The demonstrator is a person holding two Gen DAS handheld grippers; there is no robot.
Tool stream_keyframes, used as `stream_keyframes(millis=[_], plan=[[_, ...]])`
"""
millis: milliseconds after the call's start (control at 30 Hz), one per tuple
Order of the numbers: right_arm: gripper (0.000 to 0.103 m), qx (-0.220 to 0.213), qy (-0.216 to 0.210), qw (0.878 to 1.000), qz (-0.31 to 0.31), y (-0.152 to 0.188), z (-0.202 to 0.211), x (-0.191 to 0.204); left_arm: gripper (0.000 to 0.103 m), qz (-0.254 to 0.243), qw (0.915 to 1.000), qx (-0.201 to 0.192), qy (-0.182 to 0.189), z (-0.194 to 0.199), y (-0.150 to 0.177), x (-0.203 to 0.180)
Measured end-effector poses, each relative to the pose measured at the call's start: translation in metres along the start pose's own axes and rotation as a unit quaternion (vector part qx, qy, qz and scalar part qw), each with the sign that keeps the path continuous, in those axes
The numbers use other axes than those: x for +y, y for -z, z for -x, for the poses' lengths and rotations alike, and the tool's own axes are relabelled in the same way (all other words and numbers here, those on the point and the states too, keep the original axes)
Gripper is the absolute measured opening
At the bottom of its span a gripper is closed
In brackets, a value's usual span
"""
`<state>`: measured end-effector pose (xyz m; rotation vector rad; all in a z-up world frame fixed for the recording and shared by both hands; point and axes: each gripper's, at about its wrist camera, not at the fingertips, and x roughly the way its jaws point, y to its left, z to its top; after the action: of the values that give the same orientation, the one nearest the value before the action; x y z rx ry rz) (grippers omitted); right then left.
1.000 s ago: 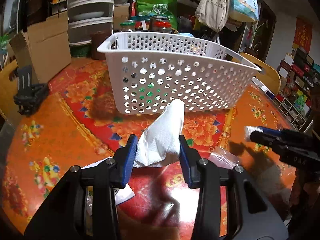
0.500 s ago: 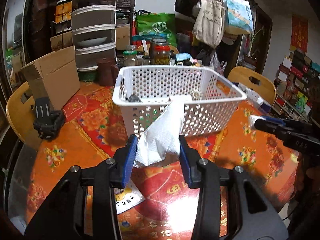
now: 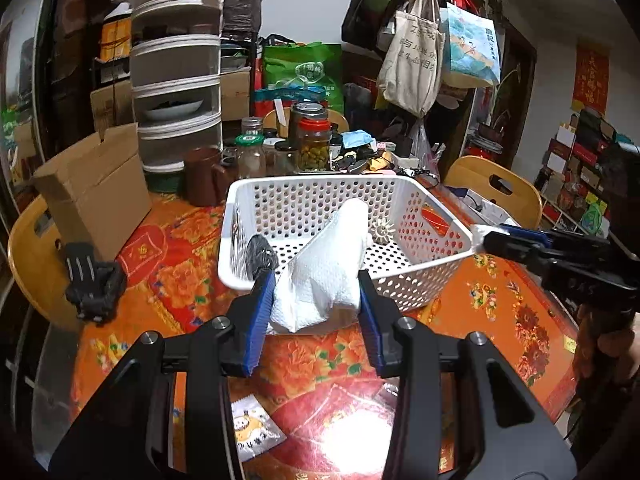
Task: Organize soft objects
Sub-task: 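Carry the towel and foil ball into the basket and open both tools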
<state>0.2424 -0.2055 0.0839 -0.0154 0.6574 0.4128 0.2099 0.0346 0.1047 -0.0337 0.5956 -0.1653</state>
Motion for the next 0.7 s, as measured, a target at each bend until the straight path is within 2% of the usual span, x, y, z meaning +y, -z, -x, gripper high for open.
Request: stream_keyframes(millis=[300, 500, 700], plan=[[0.030, 0.011, -0.004, 1.000, -0.002, -0.016, -0.023, -0.004, 0.038, -0.006, 0.9996, 0.026, 0.002, -0.030, -0.032, -0.009], [0.030, 0.039, 0.020, 0.999, -0.003, -0.029, -0.053, -0.014, 0.038, -0.008, 0.9986, 0.051, -0.009, -0.068, -0.051, -0.011], [0.030, 0.077, 0.032, 0.996, -0.008, -0.042, -0.090, -0.024, 0.038, -0.002, 0.9948, 0.100, -0.021, -0.122, -0.069, -0.007]])
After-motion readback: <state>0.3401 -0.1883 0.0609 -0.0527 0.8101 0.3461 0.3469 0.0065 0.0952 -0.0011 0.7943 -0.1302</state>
